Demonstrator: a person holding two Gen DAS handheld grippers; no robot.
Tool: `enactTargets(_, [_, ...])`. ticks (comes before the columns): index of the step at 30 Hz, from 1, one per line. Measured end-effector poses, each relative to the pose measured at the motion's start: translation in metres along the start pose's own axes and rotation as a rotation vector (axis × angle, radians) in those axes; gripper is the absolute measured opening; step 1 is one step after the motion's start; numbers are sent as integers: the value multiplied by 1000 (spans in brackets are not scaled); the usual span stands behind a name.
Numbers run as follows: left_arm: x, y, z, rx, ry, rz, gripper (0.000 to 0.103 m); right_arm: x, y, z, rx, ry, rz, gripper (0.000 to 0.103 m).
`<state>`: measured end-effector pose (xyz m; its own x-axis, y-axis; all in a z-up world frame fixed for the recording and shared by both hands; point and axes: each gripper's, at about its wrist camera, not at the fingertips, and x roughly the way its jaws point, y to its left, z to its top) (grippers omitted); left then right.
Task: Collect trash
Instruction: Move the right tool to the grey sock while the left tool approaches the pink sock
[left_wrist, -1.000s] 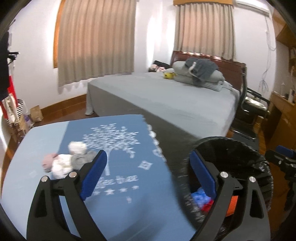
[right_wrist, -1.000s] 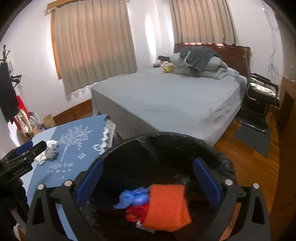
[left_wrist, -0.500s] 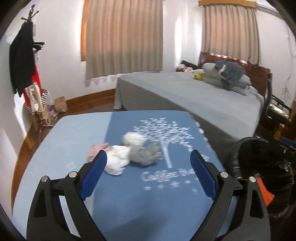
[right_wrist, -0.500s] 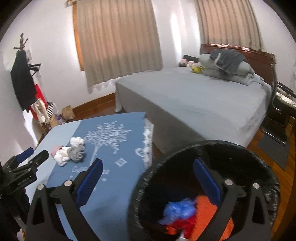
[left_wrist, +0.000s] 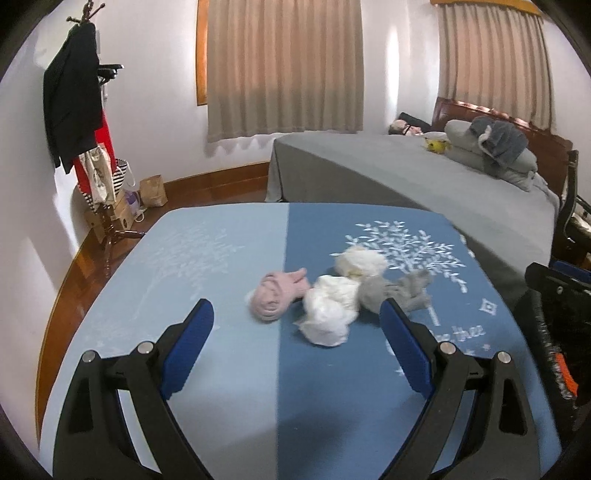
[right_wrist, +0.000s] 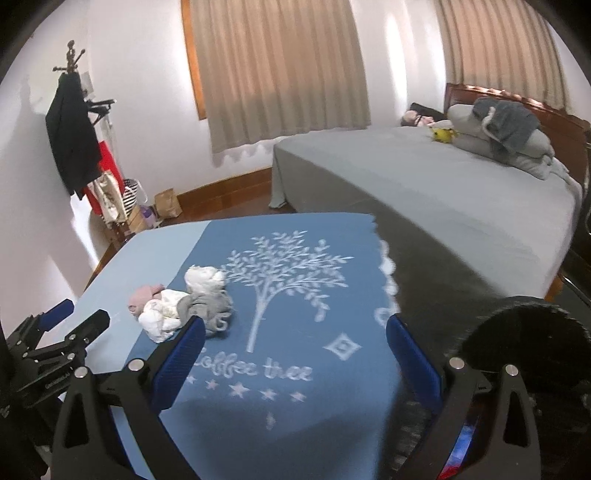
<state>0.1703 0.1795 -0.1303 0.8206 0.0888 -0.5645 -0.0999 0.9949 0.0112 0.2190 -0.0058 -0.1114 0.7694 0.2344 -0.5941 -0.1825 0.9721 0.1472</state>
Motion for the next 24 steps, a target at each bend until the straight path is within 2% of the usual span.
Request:
enactTargets(12, [26, 35, -2, -34, 31, 46, 89, 62, 48, -3, -59, 84, 46, 96])
enactTargets(24, [43, 51, -6, -50, 62, 67, 89, 106, 74, -7, -100, 158, 74, 96])
